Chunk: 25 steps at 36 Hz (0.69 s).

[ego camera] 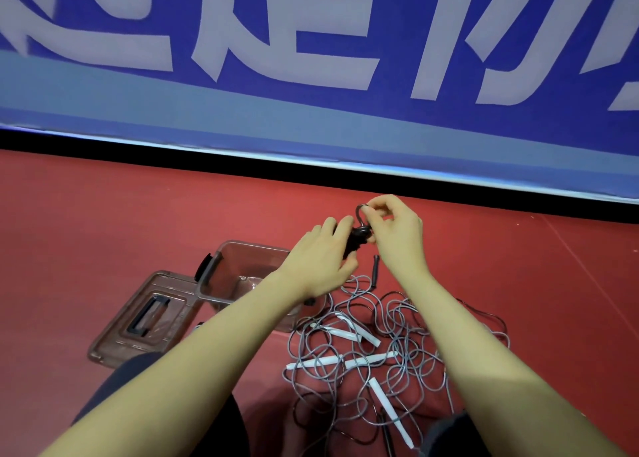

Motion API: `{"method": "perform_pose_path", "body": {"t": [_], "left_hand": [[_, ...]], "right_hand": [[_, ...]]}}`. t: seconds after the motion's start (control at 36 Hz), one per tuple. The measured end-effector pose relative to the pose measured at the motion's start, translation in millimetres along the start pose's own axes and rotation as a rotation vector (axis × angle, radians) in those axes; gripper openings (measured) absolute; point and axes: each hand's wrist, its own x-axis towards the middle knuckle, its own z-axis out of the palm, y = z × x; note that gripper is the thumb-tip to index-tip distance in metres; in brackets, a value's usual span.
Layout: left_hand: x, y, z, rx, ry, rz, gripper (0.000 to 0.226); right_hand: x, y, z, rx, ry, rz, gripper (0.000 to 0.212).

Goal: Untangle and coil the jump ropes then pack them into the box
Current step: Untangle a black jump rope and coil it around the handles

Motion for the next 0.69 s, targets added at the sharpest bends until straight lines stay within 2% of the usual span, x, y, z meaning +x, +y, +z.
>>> {"method": "perform_pose_path", "body": {"t": [0.17, 0.33, 0.47, 0.69], "left_hand": [[-5, -4, -7, -0.329, 0.012, -0.194, 0.049], [-21, -28, -3, -0.508, 0.067, -0.438, 0.041], [-47, -58, 16, -0.544, 0.059, -0.615, 0.035], [-100, -113, 78, -0.54, -0.015, -0.866, 0.042]], "right_hand": [[-1, 3, 17, 0.117, -0.05, 0.107, 0.019], [-22, 19, 50, 0.154, -0.297, 0.269, 0.021], [-38, 40, 92, 0.148, -0.419, 0.344, 0.028], [-78, 96, 160, 0.165, -0.62, 0.543, 0.029]]}}
